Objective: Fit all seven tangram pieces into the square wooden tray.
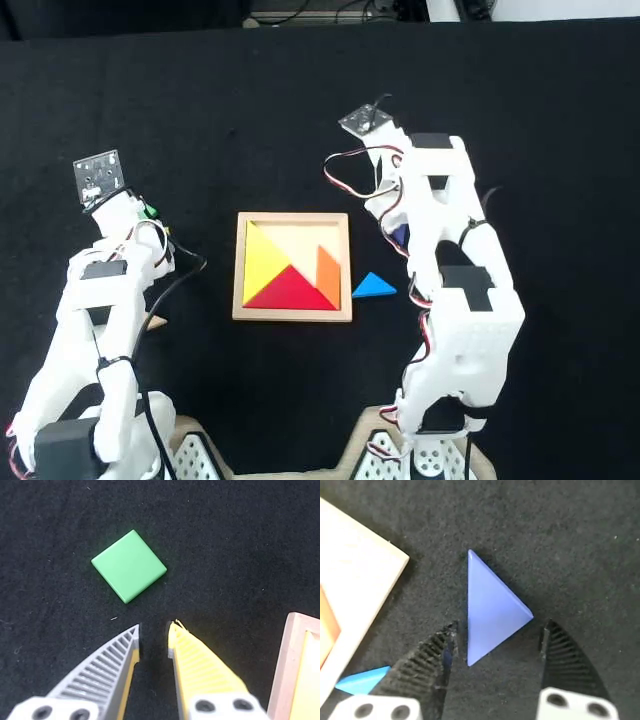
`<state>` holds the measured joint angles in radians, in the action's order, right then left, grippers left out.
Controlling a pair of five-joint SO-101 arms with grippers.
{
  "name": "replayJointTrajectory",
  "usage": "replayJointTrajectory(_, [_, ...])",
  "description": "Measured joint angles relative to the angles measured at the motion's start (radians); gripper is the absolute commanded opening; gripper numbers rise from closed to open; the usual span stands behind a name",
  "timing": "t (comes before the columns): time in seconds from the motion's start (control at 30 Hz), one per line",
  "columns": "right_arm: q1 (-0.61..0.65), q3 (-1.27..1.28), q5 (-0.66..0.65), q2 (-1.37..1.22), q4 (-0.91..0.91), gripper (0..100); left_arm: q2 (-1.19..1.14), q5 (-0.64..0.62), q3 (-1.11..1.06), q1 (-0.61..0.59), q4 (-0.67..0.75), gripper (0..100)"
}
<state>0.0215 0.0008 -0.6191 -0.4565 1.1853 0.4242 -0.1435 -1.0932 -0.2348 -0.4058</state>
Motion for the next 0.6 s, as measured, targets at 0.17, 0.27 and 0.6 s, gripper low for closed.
replayJointTrajectory(0.17, [0.003, -0.061, -0.003, -0.081, 0.002, 25.4, 0.0, 0.0, 0.0, 0.0, 0.0, 11])
replayJointTrajectory(0.27, [0.003, -0.114, -0.005, -0.124, 0.009, 25.4, 0.0, 0.0, 0.0, 0.0, 0.0, 11])
replayJointTrajectory(0.6, [0.003, -0.146, -0.063, -0.15, 0.023, 21.1, 0.0, 0.0, 0.0, 0.0, 0.0, 11])
